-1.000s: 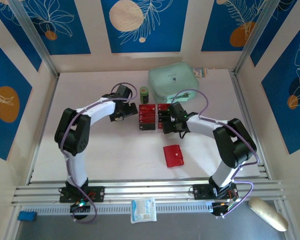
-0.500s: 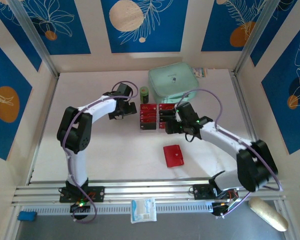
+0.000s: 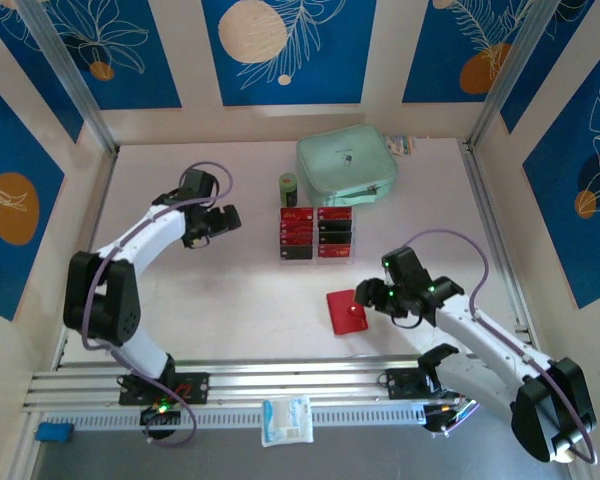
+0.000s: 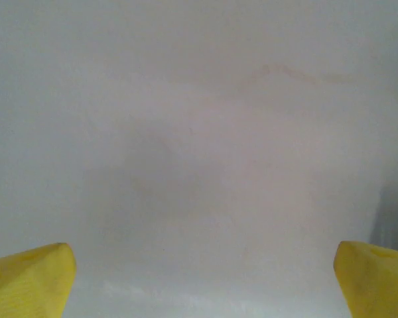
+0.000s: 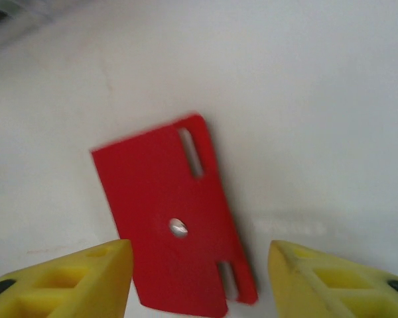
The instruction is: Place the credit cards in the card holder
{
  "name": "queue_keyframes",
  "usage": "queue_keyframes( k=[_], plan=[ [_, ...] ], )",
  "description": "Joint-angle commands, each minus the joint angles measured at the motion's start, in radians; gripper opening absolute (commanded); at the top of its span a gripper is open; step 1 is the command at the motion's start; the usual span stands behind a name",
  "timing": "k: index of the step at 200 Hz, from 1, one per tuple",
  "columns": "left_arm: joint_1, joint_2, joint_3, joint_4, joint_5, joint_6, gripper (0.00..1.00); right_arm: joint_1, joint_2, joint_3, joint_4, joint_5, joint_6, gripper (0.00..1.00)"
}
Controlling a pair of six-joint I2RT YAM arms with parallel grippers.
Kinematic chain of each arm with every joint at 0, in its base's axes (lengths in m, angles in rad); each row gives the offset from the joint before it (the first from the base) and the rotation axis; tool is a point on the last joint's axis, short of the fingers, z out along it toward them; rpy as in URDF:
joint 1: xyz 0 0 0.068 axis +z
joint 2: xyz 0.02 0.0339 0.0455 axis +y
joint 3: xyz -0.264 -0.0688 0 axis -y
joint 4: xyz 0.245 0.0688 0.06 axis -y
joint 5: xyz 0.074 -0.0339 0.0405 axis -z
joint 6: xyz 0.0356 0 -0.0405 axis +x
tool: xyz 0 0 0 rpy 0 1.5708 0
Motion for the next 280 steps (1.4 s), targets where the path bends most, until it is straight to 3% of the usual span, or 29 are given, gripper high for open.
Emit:
queue_keyframes(
  k=[1, 37, 76, 161, 206, 280],
  plan=[
    [-0.040, -0.086, -0.125, 0.044, 0.161, -0.049, 1.00, 0.019, -0.059, -0.052, -0.024, -0.054, 0.165, 0.53],
    [-0.131, -0.197, -0.251, 0.114, 0.187, -0.143, 1.00, 0.064, -0.086, -0.103, -0.012, -0.047, 0.222, 0.51],
    [-0.192, -0.234, -0.269, 0.125, 0.161, -0.181, 1.00, 0.087, -0.062, -0.122, 0.025, -0.055, 0.234, 0.50],
    [-0.235, -0.206, -0.268, 0.151, 0.152, -0.204, 1.00, 0.090, 0.013, -0.142, 0.154, -0.109, 0.244, 0.50],
    [-0.242, -0.208, -0.269, 0.155, 0.147, -0.205, 1.00, 0.090, 0.040, -0.162, 0.219, -0.125, 0.252, 0.39],
    [-0.252, -0.201, -0.272, 0.171, 0.153, -0.210, 1.00, 0.094, 0.055, -0.201, 0.265, -0.115, 0.271, 0.36]
  ],
)
